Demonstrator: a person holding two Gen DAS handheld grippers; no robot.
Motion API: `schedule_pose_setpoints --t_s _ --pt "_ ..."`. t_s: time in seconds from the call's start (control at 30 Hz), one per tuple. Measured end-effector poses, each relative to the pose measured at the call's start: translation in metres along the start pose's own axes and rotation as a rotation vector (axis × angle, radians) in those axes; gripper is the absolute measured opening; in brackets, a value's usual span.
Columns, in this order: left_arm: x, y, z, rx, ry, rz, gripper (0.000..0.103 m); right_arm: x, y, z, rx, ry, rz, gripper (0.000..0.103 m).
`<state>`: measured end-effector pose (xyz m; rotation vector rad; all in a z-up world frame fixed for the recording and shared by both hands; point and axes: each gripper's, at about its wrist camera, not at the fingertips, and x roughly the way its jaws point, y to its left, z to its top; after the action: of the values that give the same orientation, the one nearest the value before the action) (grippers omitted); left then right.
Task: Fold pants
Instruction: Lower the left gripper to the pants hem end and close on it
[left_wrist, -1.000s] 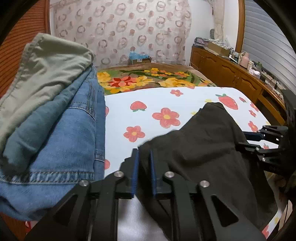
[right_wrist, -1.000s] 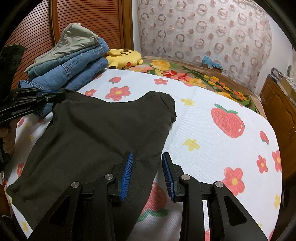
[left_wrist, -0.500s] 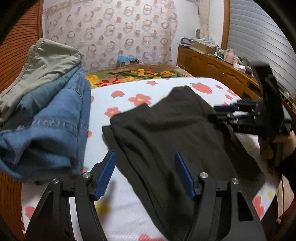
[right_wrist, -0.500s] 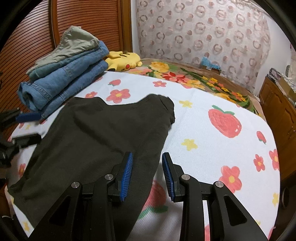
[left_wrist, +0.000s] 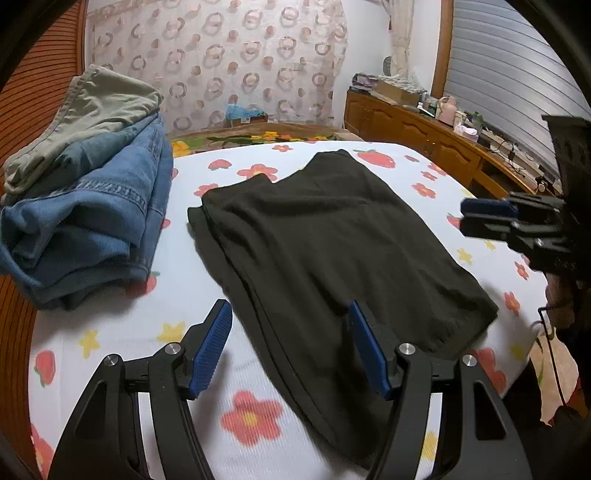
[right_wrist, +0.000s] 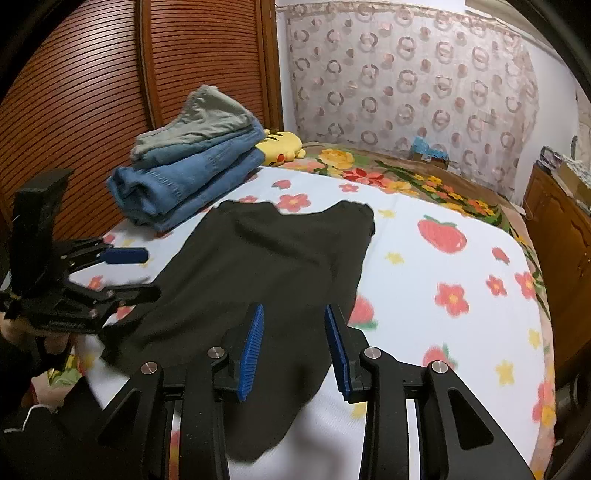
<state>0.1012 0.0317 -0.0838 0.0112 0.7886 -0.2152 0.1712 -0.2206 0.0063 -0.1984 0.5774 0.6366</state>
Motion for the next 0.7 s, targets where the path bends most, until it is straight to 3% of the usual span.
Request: schedule_pose_setpoints --t_s 0.2,0.7 --pt "-0.008 -0.004 -0.011 -0.005 0.004 -0.005 0.067 -0.009 0.012 -0.021 -0.001 0.01 -0.005 0.043" --pt "-0.022 -0.009 -0.043 -0.026 0.038 -0.014 0.067 -0.023 0.022 -0.045 0.016 0.035 -0.016 0.044"
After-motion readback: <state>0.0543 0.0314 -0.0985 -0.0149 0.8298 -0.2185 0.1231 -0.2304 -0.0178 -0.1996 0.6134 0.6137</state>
